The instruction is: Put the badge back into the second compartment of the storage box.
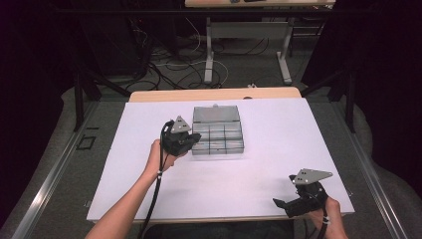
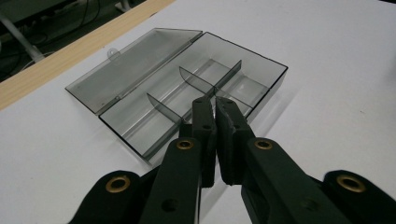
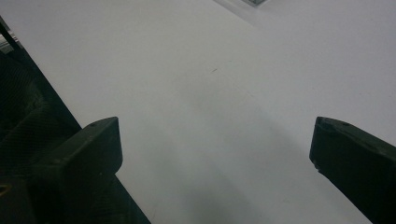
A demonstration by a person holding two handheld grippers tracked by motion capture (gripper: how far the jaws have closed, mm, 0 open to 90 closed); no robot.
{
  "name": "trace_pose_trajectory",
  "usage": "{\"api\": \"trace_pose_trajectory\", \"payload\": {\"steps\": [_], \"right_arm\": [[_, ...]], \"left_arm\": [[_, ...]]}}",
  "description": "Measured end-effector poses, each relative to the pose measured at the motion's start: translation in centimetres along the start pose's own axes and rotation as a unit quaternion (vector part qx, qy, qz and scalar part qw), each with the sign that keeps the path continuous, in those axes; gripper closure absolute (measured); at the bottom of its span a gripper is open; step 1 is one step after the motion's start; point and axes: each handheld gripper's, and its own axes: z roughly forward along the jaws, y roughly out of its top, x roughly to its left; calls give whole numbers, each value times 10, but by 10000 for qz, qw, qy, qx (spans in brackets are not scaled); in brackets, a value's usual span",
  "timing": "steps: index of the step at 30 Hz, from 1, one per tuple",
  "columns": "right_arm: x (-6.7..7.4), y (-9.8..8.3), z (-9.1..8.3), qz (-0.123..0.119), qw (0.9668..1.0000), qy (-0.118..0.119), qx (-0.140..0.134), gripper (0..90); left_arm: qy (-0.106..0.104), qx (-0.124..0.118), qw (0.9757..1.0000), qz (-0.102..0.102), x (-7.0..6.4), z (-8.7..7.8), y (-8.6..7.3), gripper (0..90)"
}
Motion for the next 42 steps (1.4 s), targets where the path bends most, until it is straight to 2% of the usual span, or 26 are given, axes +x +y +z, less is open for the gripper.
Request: {"api": "trace_pose_trajectory", "payload": {"steps": [3,6,8,9,12,16,18,20,21,24,26,28,29,31,34,38,39,40,42], "right_arm": [[0,0,0,11,10000,-4,22,19],[0,1,1,3,10000,8,19,19],[1,0,1,15,10000,-5,37,19],[0,1,1,-50,10000,-12,30,19],[0,1,0,18,9999,-3,109,20],[0,1,1,-50,10000,-16,32,20],[0,0,2,44,10000,-17,34,21],[-1,0,3,42,10000,-20,42,21],[-2,0,3,-43,10000,-19,17,21],[0,1,0,14,9999,-41,125,21],[0,1,1,19,10000,-30,35,21],[0,1,1,23,9999,-8,138,21],[-1,1,2,-57,10000,-21,51,21],[1,0,1,31,10000,-30,50,21],[0,0,0,-26,9999,-17,120,21],[-1,0,1,-66,10000,-20,38,22],[0,0,1,-27,10000,-18,45,22],[1,0,1,15,10000,-24,36,22],[1,0,1,-2,10000,-33,47,22]], "left_arm": [[28,29,10000,-1,2,4,3,879],[85,-40,10000,-18,4,9,7,879],[33,-4,10000,-42,5,10,10,879],[87,-73,9999,-55,5,12,11,879],[103,-69,9999,-36,6,16,13,879],[103,-43,9999,-51,9,23,16,879],[117,-69,9999,-102,11,27,17,879],[127,-59,9998,-134,12,30,17,879],[130,-43,9998,-149,13,32,18,879],[147,2,9998,-144,15,36,19,878],[117,33,9998,-166,17,39,20,879],[163,13,9997,-162,17,42,22,878],[166,10,9997,-187,18,43,22,879],[182,11,9997,-189,19,45,24,879],[218,31,9996,-200,20,49,25,878],[256,71,9994,-231,22,54,26,878],[223,95,9994,-247,23,55,27,878],[279,73,9993,-247,23,56,27,878],[274,103,9992,-253,26,57,28,878]]}}
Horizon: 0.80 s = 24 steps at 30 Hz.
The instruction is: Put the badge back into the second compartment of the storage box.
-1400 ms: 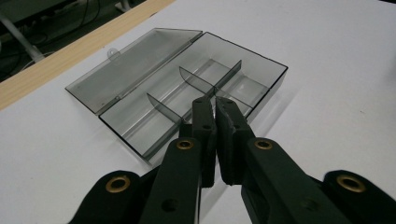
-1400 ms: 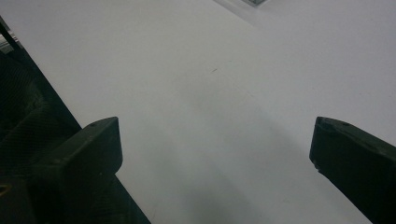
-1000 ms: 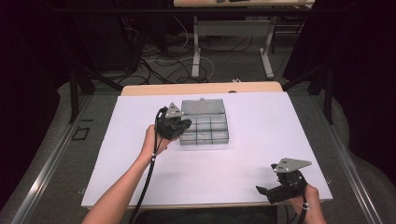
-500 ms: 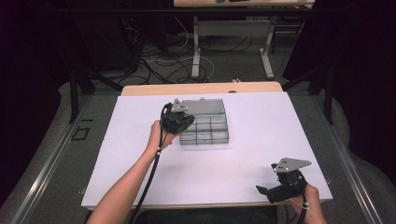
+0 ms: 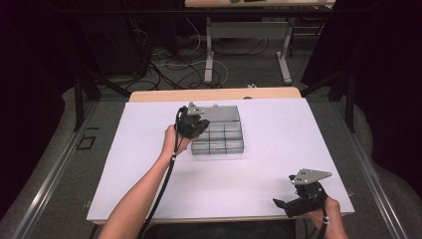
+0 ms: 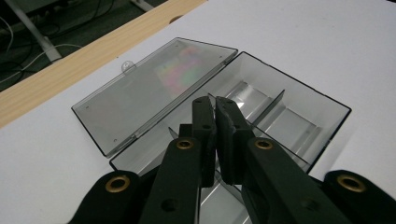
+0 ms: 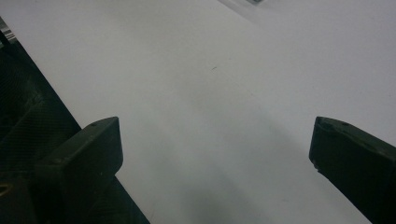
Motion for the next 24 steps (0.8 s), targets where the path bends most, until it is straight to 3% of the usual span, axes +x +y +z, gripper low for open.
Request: {"api": "trace_pose_trajectory", "payload": {"steps": [8,10,24], "right_arm": [[-1,0,0,-44,10000,20,-31,23],[0,0,-1,-12,10000,25,58,24],[-3,-1,0,72,10000,4,-50,24]], "left_arm": [[39,-54,10000,-65,3,10,3,878],[38,-18,10000,-64,2,14,3,878],[-70,171,9998,-47,-5,40,4,878]]}}
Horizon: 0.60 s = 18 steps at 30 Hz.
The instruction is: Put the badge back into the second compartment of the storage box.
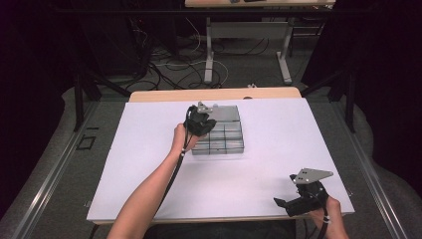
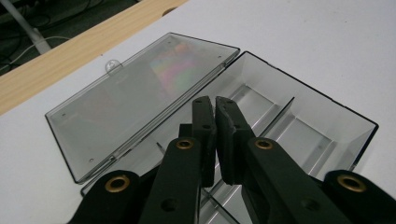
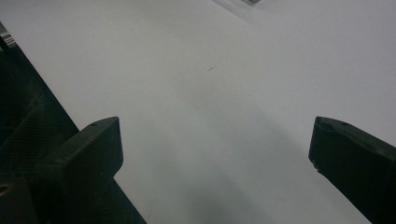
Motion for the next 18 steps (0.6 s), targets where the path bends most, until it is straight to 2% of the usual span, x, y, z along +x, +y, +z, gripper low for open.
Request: {"api": "trace_pose_trajectory", "payload": {"steps": [2,10,12,16,18], "right_arm": [[0,0,1,-27,10000,19,0,24],[1,2,2,-46,10000,0,14,24],[2,2,2,-36,10000,-2,3,24],[-1,0,3,-28,10000,15,20,25],[0,1,3,12,10000,6,39,25]], "left_arm": [[-25,6,10000,-71,-1,5,-1,877],[-81,102,9998,-122,-2,16,3,878],[-42,165,9998,-35,-2,18,6,877],[-66,127,9997,-175,0,19,11,877],[-45,225,9997,-100,-3,22,11,877]]}}
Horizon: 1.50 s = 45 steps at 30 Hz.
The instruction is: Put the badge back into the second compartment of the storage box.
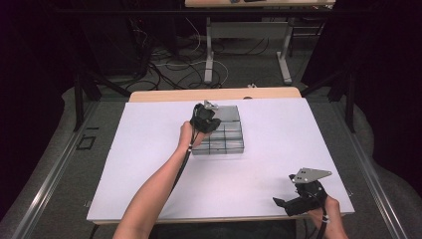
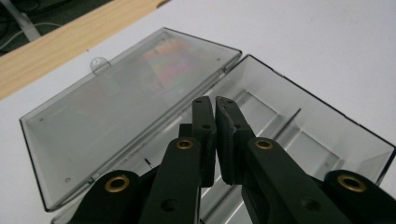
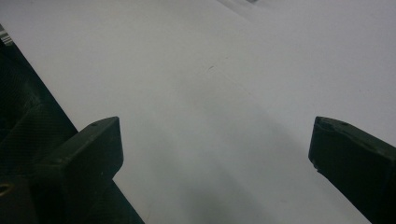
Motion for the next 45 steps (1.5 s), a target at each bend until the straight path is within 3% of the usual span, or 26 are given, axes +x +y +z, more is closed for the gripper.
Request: {"api": "trace_pose_trajectory", "payload": {"steps": [5,8,11,13,16,20,22,23,24,27,30,37,45], "right_arm": [[0,0,-1,-77,10000,-20,1,25],[1,1,-2,-53,9999,-57,-70,26],[2,1,-2,-9,10000,-14,-5,26],[0,0,-1,-118,9999,4,-19,26],[1,1,-2,-110,9999,-20,-92,26],[1,0,0,-74,10000,50,5,26],[1,1,-1,-100,9999,47,6,26],[1,1,-1,-105,9999,38,8,26],[1,0,0,-91,10000,18,-17,26],[1,1,-1,-93,10000,6,-30,26],[1,0,-1,-78,10000,18,15,26],[2,1,-1,-37,10000,-10,-16,26],[2,1,-3,-95,10000,6,-2,26]], "left_arm": [[-2,165,9998,-66,3,8,-2,876],[105,306,9995,40,2,14,-3,875],[134,333,9993,-98,5,18,-4,874],[187,451,9988,-44,5,21,-7,874],[297,487,9983,-94,8,23,-6,874],[285,659,9974,-66,6,28,-9,868],[301,624,9976,-84,7,29,-9,834],[319,637,9974,-149,7,30,-10,770],[304,677,9970,-205,6,30,-10,632],[308,600,9977,-101,4,25,-10,564],[278,429,9984,-259,5,14,-8,441],[219,298,9992,-178,7,-17,-9,264],[329,427,9983,-199,16,-46,-28,137]]}}
